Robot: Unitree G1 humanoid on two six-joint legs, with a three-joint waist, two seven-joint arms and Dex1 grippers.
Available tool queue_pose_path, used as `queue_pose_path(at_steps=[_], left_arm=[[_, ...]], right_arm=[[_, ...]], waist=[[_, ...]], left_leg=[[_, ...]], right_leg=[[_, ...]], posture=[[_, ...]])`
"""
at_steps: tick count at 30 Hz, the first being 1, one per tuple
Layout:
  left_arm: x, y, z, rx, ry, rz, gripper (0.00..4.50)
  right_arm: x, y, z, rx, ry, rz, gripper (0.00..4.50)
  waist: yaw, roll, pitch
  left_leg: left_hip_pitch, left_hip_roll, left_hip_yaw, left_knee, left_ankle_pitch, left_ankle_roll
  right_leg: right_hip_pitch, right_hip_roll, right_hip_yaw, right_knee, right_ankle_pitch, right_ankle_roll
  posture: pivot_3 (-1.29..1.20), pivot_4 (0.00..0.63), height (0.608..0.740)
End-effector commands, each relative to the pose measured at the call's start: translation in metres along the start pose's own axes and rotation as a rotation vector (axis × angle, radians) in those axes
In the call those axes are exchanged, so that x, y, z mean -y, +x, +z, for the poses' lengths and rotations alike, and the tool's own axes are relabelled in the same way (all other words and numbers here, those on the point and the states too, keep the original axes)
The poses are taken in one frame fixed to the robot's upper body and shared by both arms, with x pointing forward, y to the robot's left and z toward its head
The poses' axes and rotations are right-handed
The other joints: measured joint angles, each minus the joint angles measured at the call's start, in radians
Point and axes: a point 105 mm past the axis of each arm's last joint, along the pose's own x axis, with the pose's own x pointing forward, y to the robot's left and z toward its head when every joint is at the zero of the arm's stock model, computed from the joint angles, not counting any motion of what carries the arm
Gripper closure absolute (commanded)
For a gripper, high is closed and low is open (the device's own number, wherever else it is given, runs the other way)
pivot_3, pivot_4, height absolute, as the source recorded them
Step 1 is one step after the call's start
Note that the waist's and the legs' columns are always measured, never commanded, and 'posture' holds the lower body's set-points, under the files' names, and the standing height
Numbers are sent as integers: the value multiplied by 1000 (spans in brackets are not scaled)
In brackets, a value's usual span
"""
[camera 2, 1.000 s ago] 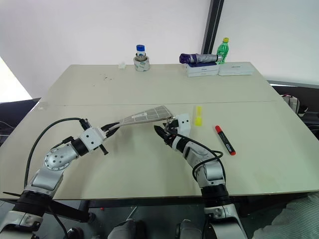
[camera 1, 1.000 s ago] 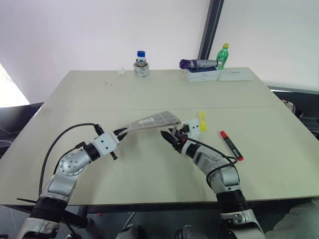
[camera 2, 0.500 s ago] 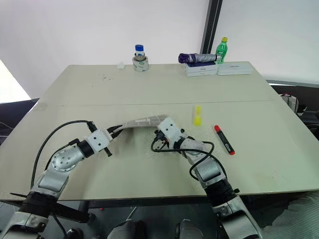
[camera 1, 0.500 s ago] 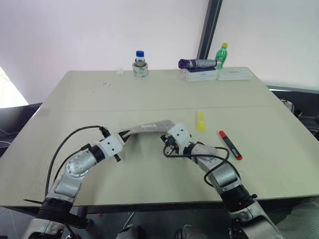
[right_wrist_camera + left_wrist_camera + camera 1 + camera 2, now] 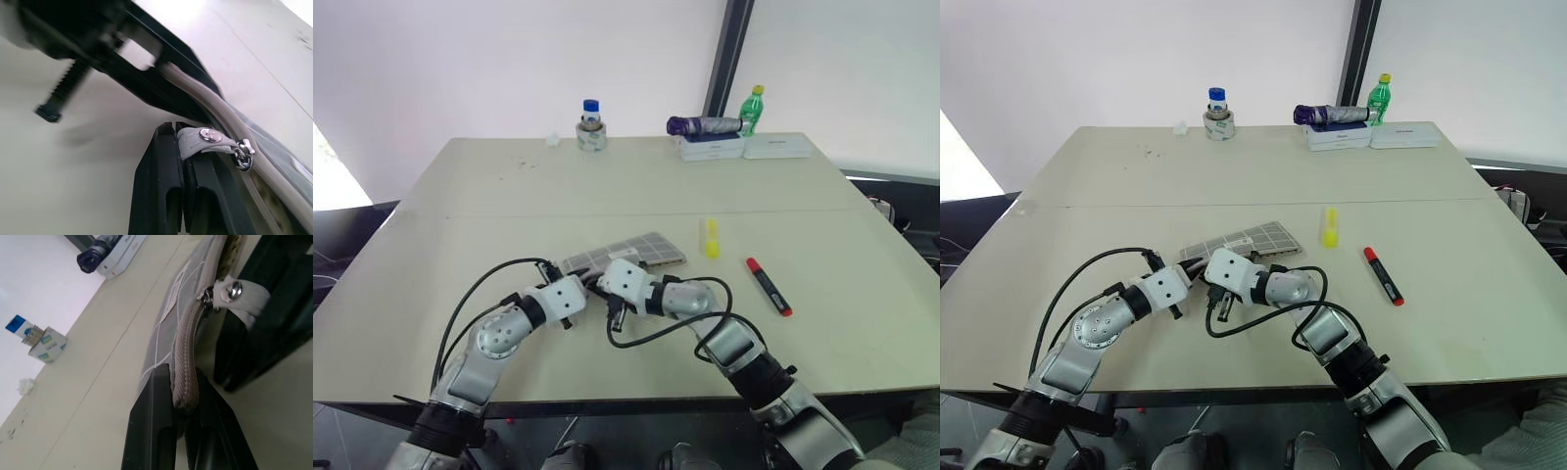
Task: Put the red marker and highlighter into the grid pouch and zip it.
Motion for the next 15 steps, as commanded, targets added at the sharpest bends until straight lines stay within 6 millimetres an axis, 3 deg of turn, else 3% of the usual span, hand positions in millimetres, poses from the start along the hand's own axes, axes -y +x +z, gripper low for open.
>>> queue_pose_path(at_steps=[1,7,12,15], left_arm=[[-2,7,10,22,33,4,4500],[-3,8,10,19,35,10,4500],[-5,7,10,19,35,16,4500],[-6,4,8,14,41,21,4500]], right_arm=[[-9,8,31,100,-168,87,4484],[-14,9,28,94,-289,141,4484],[-5,5,30,144,-104,94,4484],[-2,-6,31,180,-24,99,3538]], waist=[[0,0,0],[-3,0,0],[-2,0,0],[-2,0,0]], left_leg=[[0,0,0,0,0,0],[0,0,0,0,0,0],[0,0,0,0,0,0],[0,0,0,0,0,0]], right_leg=[[0,0,0,0,0,0],[0,0,0,0,0,0],[0,0,0,0,0,0],[0,0,0,0,0,0]], posture=[[0,150,740],[0,150,740],[0,150,740],[0,150,740]])
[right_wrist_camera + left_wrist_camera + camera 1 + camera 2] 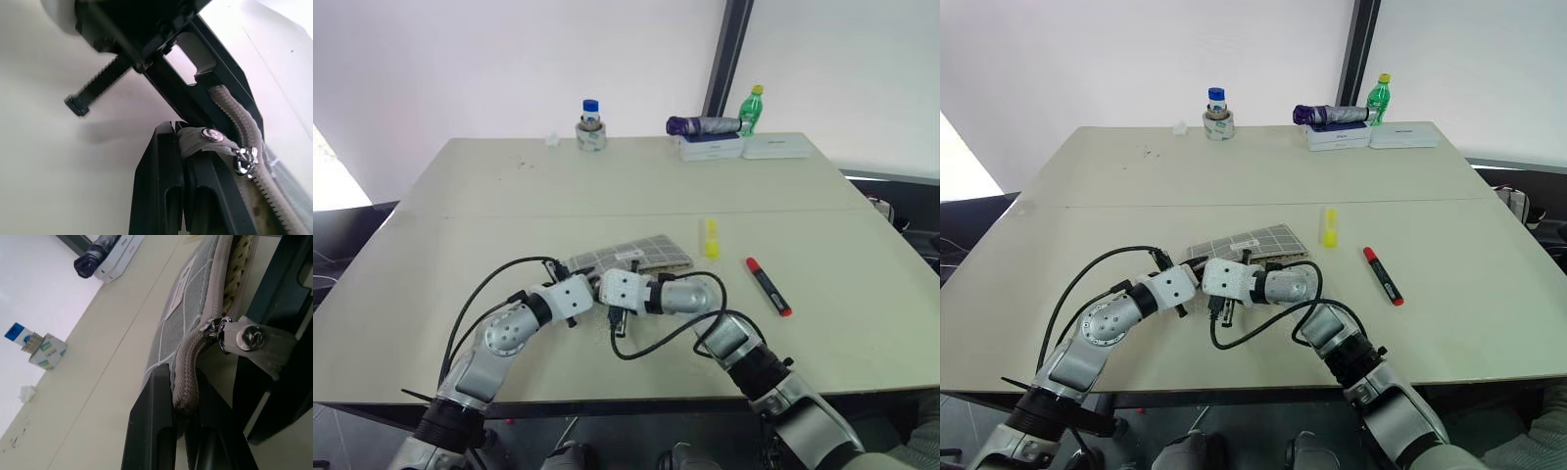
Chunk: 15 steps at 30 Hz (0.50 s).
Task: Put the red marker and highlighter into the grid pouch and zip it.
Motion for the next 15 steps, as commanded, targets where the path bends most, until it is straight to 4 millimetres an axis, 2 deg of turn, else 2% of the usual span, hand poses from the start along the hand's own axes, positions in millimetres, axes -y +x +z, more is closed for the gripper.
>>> queue_pose_path(at_steps=[1,7,10,15], left_arm=[[-6,-1,3,9,13,22,4500],[-12,-5,-1,2,9,44,4500],[-16,-8,-4,-9,12,55,4500],[-21,-11,-9,-18,19,74,4500]], right_arm=[[2,-9,28,132,7,7,3119],[2,-39,11,146,155,-58,23],[4,-63,-6,108,209,-110,23],[4,-91,-24,36,226,-152,23]], waist=[[0,0,0],[3,0,0],[4,0,0],[1,0,0]], left_leg=[[0,0,0,0,0,0],[0,0,-1,0,0,0],[0,0,-1,0,-2,3],[1,0,-1,0,-4,6]], right_leg=[[0,0,0,0,0,0],[0,0,0,0,0,0],[0,-1,0,0,0,0],[0,-1,0,0,0,0]], posture=[[0,150,740],[0,150,740],[0,150,740],[0,150,740]])
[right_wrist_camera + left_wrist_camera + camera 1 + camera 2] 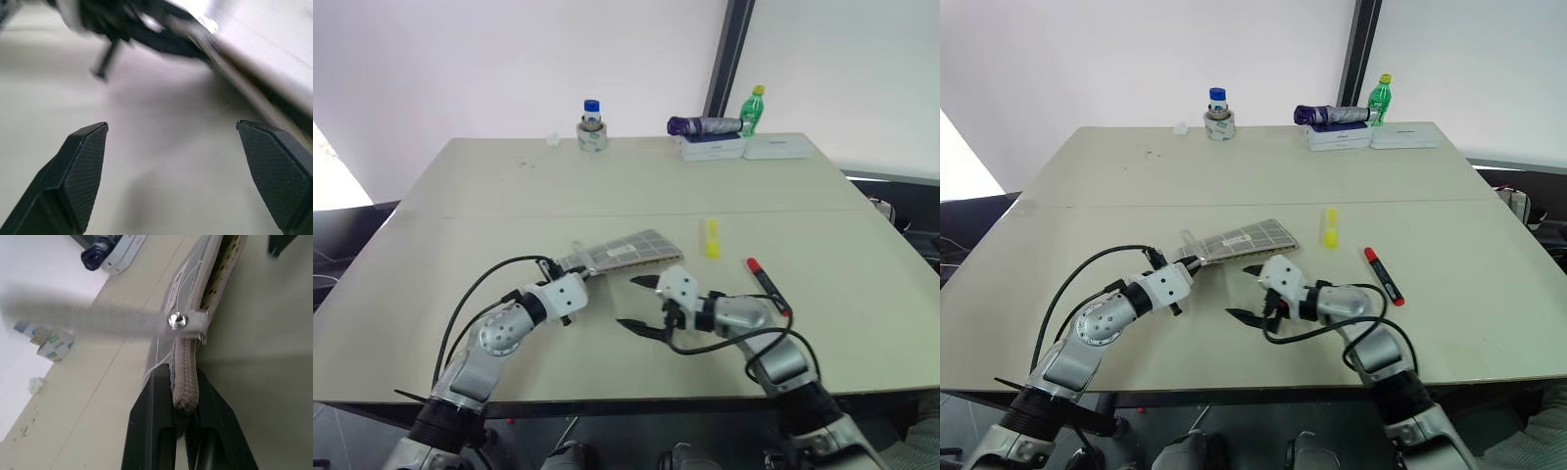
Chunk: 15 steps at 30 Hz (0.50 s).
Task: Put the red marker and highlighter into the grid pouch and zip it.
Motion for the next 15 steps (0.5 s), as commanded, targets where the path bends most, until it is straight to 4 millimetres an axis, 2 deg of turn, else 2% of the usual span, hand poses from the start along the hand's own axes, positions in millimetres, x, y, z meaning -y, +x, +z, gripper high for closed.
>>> queue_pose_path(at_steps=[1,4,8,14,15], left_arm=[[-16,-5,0,15,19,54,4500],[-22,-6,-2,17,25,76,4500],[-23,-8,0,39,184,28,4500],[-44,-16,-14,-16,409,13,4500],[-44,-15,-12,-5,480,-10,4500]], right_arm=[[9,-16,13,45,-28,-48,23],[22,-25,18,70,-15,-128,23],[36,-23,25,100,-32,-190,23],[32,-5,50,225,20,-180,23],[33,-3,54,243,31,-189,23]], waist=[[-2,0,0],[-2,0,0],[-1,0,0],[-1,0,0],[0,0,0]], left_leg=[[0,0,0,0,0,0],[0,0,0,0,0,0],[0,0,0,0,0,0],[0,0,0,0,0,0],[0,0,0,0,0,0]], right_leg=[[0,0,0,0,0,0],[0,0,0,0,0,0],[0,0,0,0,0,0],[-1,0,0,0,0,0],[-1,0,0,0,0,0]], posture=[[0,150,740],[0,150,740],[0,150,740],[0,150,740],[0,150,740]])
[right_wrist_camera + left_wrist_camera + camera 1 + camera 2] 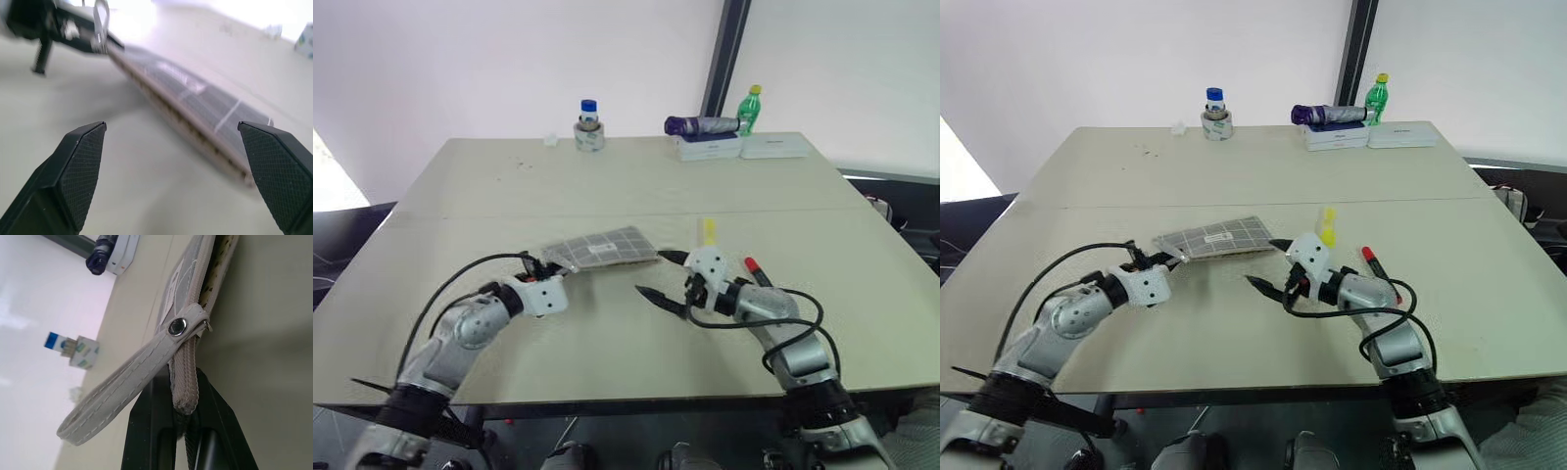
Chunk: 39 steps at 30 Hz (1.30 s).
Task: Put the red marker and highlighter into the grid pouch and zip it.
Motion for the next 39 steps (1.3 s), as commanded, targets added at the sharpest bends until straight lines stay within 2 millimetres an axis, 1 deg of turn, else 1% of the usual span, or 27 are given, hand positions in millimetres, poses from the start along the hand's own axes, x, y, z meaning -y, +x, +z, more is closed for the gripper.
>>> queue_pose_path(at_steps=[1,3,4,5,7,11,14,16,18,20,22,24,26,28,30,32,34,36,39], left_arm=[[-8,-1,8,46,184,-15,4500],[6,0,20,102,264,-88,4500],[13,-2,21,115,279,-119,4500],[15,-5,13,90,275,-124,4500],[9,-11,1,54,252,-88,4500],[12,-10,12,99,279,-102,4500],[-2,-6,15,118,243,-39,4500],[-2,-4,17,124,234,-40,4500],[-4,-3,12,100,210,-27,4500],[-6,-3,15,117,205,-19,4500],[-9,-3,20,138,192,-8,4500],[-21,-1,22,135,77,73,4500],[-39,0,16,118,-95,181,4500],[-43,-1,16,124,-126,173,4500],[-41,-2,18,142,-167,135,4500],[-29,-3,13,116,-98,45,4500],[-19,-4,9,93,51,-32,4500],[-20,-3,10,98,85,-21,4500],[-13,1,17,128,141,-41,4500]], right_arm=[[3,9,26,99,-1,-19,23],[3,13,28,111,6,-24,23],[2,15,27,104,-6,-14,23],[0,16,26,99,-10,-8,23],[0,17,27,101,-12,-5,23],[0,19,32,127,11,-9,23],[-2,29,41,163,17,-9,23],[-8,36,42,163,-1,5,23],[-14,41,43,163,-31,25,23],[-14,42,43,172,-34,21,23],[-16,42,49,202,-22,30,23],[-21,46,54,225,-18,43,23],[-20,50,54,224,-23,28,23],[-18,50,55,234,-32,18,23],[-17,50,55,233,-26,14,23],[-16,49,54,230,-31,13,23],[-15,49,57,245,-29,5,23],[-13,51,62,269,-20,-10,23],[-14,58,66,282,-42,-23,23]], waist=[[2,0,0],[3,0,0],[3,0,0],[3,0,0],[1,0,0],[0,0,0],[0,0,0],[2,0,0],[1,0,0],[1,0,0],[2,0,0],[2,0,0],[1,0,0],[-1,0,0],[-2,0,0],[-2,0,0],[-2,0,0],[-2,0,0],[0,0,0]], left_leg=[[0,0,0,0,0,0],[0,0,1,0,0,0],[0,0,1,0,0,0],[0,0,1,0,0,0],[0,0,1,0,0,0],[0,0,1,-1,0,0],[0,0,1,0,0,0],[0,0,1,0,0,0],[0,0,1,0,0,0],[0,0,2,0,0,0],[-1,0,2,0,0,0],[-1,0,2,0,3,-5],[-1,0,1,0,3,-5],[-1,0,1,0,3,-6],[-1,0,1,0,4,-6],[0,0,1,0,4,-6],[0,0,1,0,4,-6],[0,-1,2,0,4,-6],[-1,0,1,0,4,-6]], right_leg=[[0,0,0,0,0,0],[0,0,0,0,0,0],[0,0,0,0,0,0],[0,0,0,0,0,0],[0,0,0,0,0,0],[-1,0,0,0,0,0],[-1,0,0,0,0,0],[-1,0,0,0,0,0],[-1,0,0,0,0,0],[-1,0,0,0,0,0],[-1,0,0,0,0,0],[-1,0,0,0,0,0],[-1,0,0,0,0,0],[-1,0,0,0,0,0],[-1,1,0,0,0,0],[-1,1,0,0,0,0],[-1,1,0,0,0,0],[-1,1,0,0,0,0],[-1,1,0,0,0,0]], posture=[[0,150,740],[0,150,740],[0,150,740],[0,150,740],[0,150,740],[0,150,740],[0,150,740],[0,150,740],[0,150,740],[0,150,740],[0,150,740],[0,150,740],[0,150,740],[0,150,740],[0,150,740],[0,150,740],[0,150,740],[0,150,740],[0,150,740]])
